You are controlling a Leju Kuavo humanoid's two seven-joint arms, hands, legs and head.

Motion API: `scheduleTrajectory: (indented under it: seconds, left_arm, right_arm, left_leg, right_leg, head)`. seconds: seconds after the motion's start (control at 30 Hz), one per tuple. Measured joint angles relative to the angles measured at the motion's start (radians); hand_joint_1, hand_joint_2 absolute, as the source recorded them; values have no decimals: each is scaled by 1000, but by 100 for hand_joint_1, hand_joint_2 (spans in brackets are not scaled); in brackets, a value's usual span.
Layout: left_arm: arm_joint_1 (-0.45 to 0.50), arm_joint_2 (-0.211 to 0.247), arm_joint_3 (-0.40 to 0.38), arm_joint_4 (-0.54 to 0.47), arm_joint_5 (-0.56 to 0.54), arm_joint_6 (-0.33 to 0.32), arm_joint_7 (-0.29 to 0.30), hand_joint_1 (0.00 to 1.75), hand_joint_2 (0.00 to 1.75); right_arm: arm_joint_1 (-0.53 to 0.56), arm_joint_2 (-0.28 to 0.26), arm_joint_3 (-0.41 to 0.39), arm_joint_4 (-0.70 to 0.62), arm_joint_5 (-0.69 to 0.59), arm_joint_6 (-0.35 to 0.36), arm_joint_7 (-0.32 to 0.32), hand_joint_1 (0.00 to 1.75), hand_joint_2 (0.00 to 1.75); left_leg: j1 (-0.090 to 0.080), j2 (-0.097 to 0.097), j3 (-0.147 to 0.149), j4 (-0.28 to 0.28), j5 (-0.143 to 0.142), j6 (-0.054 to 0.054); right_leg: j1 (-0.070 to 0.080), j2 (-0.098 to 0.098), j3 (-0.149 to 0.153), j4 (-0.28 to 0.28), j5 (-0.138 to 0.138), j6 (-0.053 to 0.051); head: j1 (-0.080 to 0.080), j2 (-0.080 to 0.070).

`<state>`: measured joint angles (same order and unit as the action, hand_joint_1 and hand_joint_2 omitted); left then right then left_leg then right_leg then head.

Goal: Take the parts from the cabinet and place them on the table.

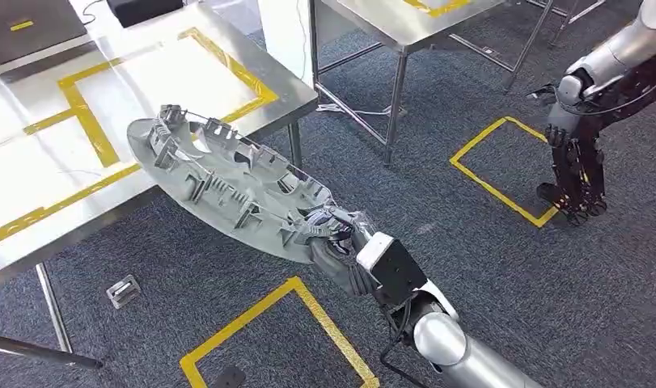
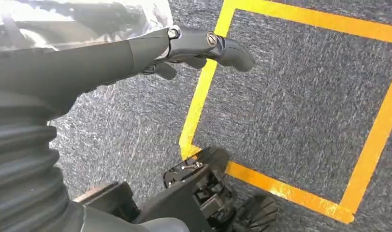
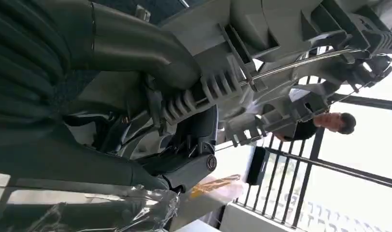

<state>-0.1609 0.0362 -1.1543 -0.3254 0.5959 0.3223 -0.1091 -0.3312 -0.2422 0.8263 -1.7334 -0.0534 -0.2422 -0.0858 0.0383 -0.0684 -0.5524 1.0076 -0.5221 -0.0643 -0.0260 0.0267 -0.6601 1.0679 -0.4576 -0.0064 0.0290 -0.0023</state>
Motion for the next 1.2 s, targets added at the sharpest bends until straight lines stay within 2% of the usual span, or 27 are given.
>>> scheduleTrajectory:
  seconds: [0.07, 0.1, 0.17, 0.3, 0.4, 0.43, 0.47, 0.5, 0.53, 0.6, 0.63, 0.67, 0.7, 0.77, 0.8, 0.83, 0.87, 0.9, 0.93, 0.97, 1.0, 1.03, 1.1, 1.13, 1.17, 1.2]
  left_arm:
    - [0, 1, 0, 0, 0, 0, 0, 0, 175]
    - [0, 1, 0, 0, 0, 0, 0, 0, 175]
    - [0, 1, 0, 0, 0, 0, 0, 0, 175]
    - [0, 1, 0, 0, -1, 0, 0, 0, 175]
    - [0, 2, 0, 0, -2, 0, 0, 0, 175]
    - [0, 2, 0, 0, -2, 0, 0, 0, 175]
    - [0, 1, 0, 0, -2, 0, 0, 0, 175]
    - [0, 0, 0, 0, -3, 0, -1, 0, 175]
    - [-1, 0, 0, 0, -3, 0, -1, 0, 175]
    - [0, 0, 0, 0, -3, 1, -1, 0, 175]
    - [1, 0, 0, 0, -3, 1, -1, 0, 175]
    - [3, 0, 0, 0, -3, 1, -1, 0, 175]
    - [4, 0, 0, 0, -3, 1, -1, 0, 175]
    - [3, -1, 0, 0, -2, 1, -1, 0, 175]
    - [4, -1, 0, 0, -3, 1, -1, 0, 175]
    - [0, -1, 0, 0, -2, 1, -1, 0, 175]
    - [-1, -1, 0, 0, -1, 1, -1, 0, 175]
    - [2, -2, 0, 0, -2, 0, -1, 0, 175]
    - [4, -4, 0, 0, -1, 0, 0, 0, 175]
    - [4, -4, 0, 0, -1, 0, -1, 0, 175]
    - [4, -4, -1, 0, -1, 0, -1, 0, 175]
    - [1, -4, 0, 0, -2, 0, -1, 0, 175]
    - [-1, -5, 0, 0, -2, 0, -1, 0, 175]
    - [1, -6, -1, 0, -2, 0, -1, 0, 175]
    - [4, -5, -1, 0, -2, 0, -1, 0, 175]
    - [6, -5, -1, 1, -2, 0, -1, 0, 175]
  right_arm:
    - [0, 0, 0, 0, 0, 0, 0, 175, 175]
    - [-1, 0, 0, 0, 0, 1, 0, 175, 175]
    - [-1, 0, 0, 0, 0, 2, 0, 175, 175]
    - [-1, 0, 0, 0, 0, 2, 0, 175, 175]
    - [-1, 0, 0, 0, -3, 2, 0, 175, 175]
    - [-2, 0, 0, 0, -3, 2, 0, 175, 175]
    - [-1, 0, 0, 0, -3, 2, 0, 175, 175]
    - [-2, 0, 0, 0, -3, 2, 1, 175, 175]
    - [-3, 0, 0, 0, -3, 3, 1, 175, 175]
    - [0, 0, -1, 0, -3, 2, 0, 175, 175]
    - [0, 0, -1, 0, -3, 2, 1, 175, 175]
    - [1, 0, 0, 0, -3, 2, 1, 175, 175]
    - [1, 0, 0, 0, -4, 2, 2, 175, 175]
    - [1, 0, 0, 0, -3, 3, 2, 175, 175]
    - [1, 0, 0, 1, -4, 3, 2, 175, 175]
    - [1, 0, 1, 1, -4, 4, 1, 175, 175]
    - [0, 0, 1, 0, -4, 5, 1, 175, 175]
    - [1, 0, 0, 0, -4, 2, 2, 175, 175]
    - [1, 0, 0, 0, -4, 2, 2, 175, 175]
    - [1, 0, 0, 0, -4, 2, 2, 175, 175]
    - [2, 0, 0, 0, -4, 1, 3, 175, 175]
    - [1, 0, -1, 0, -6, 1, 3, 175, 175]
    - [2, 0, 0, 0, -6, 2, 2, 175, 175]
    - [2, 0, 0, 0, -6, 2, 2, 175, 175]
    - [2, 0, 1, 0, -6, 2, 2, 175, 175]
    - [3, 0, 1, 1, -6, 2, 2, 175, 175]
  left_leg:
    - [-1, 0, 1, 3, -1, 2]
    - [-1, 0, 1, 5, 0, 7]
    - [-2, 0, 0, 9, -2, 10]
    - [-5, 0, -4, 23, -8, 20]
    - [-11, 0, -7, 29, -10, 34]
    - [-12, 0, -5, 22, -5, 42]
    - [-2, 3, 8, 2, 8, 53]
    - [-3, 5, 15, -7, 11, 56]
    - [-4, 7, 17, -8, 11, 59]
    - [-6, 8, 21, -8, 7, 62]
    - [-8, 8, 24, -7, 4, 64]
    - [-8, 8, 27, -7, 0, 62]
    - [-8, 7, 33, -7, -5, 60]
    - [-5, 2, 51, -2, -23, 51]
    - [-4, 1, 53, -1, -35, 43]
    - [-8, 1, 47, 9, -40, 34]
    - [-5, 0, 40, 7, -39, 30]
    - [-3, 0, 40, 5, -39, 27]
    - [0, -1, 44, 0, -41, 22]
    - [0, -1, 48, 0, -47, 15]
    - [0, 27, 41, 21, -55, 14]
    - [-2, 47, 10, 77, -71, 13]
    - [-4, 53, -95, 247, -121, 13]
    - [-5, 53, -144, 314, -132, 14]
    - [-6, 53, -174, 336, -117, 16]
    - [-8, 53, -178, 308, -73, 21]
  right_leg:
    - [-2, 0, 5, -7, 3, 4]
    - [-2, 0, 6, -8, 4, 6]
    - [-2, 0, 8, -9, 5, 9]
    - [-6, 0, 11, -9, 5, 21]
    - [-10, 1, 15, -17, 8, 34]
    - [-11, 2, 20, -27, 13, 41]
    - [-12, -1, 21, -26, 9, 45]
    - [-8, -13, 16, -12, 0, 45]
    - [-7, -16, -7, 37, -28, 44]
    - [-7, -18, -85, 189, -89, 45]
    - [-7, -18, -122, 252, -102, 46]
    - [-7, -18, -133, 262, -88, 46]
    - [-7, -18, -121, 225, -50, 45]
    - [-7, -18, -51, 65, 50, 43]
    - [-6, -9, -23, 14, 53, 40]
    - [-1, -2, -19, 0, 46, 35]
    - [3, -4, -15, -6, 29, 19]
    - [5, -3, -18, -4, 26, 15]
    - [8, -4, -19, -2, 22, 8]
    - [5, -7, -15, -7, 18, 0]
    - [3, -10, -4, -13, 15, -9]
    - [4, -16, 2, -15, 11, -15]
    - [9, -24, 12, -15, 2, -21]
    - [11, -27, 16, -15, -3, -23]
    - [13, -27, 23, -15, -8, -23]
    - [15, -27, 33, -15, -15, -23]
  head:
    - [0, 0]
    - [0, 0]
    - [0, 0]
    - [0, 0]
    - [0, 0]
    - [-1, 0]
    - [0, 0]
    - [3, 0]
    - [6, 0]
    - [9, 0]
    - [9, 0]
    - [9, 0]
    - [9, 0]
    - [10, 0]
    - [9, 0]
    - [6, 0]
    - [7, 0]
    - [3, 0]
    - [5, 0]
    - [3, 0]
    - [3, 0]
    - [0, 0]
    - [0, 0]
    - [0, 0]
    - [0, 0]
    - [0, 0]
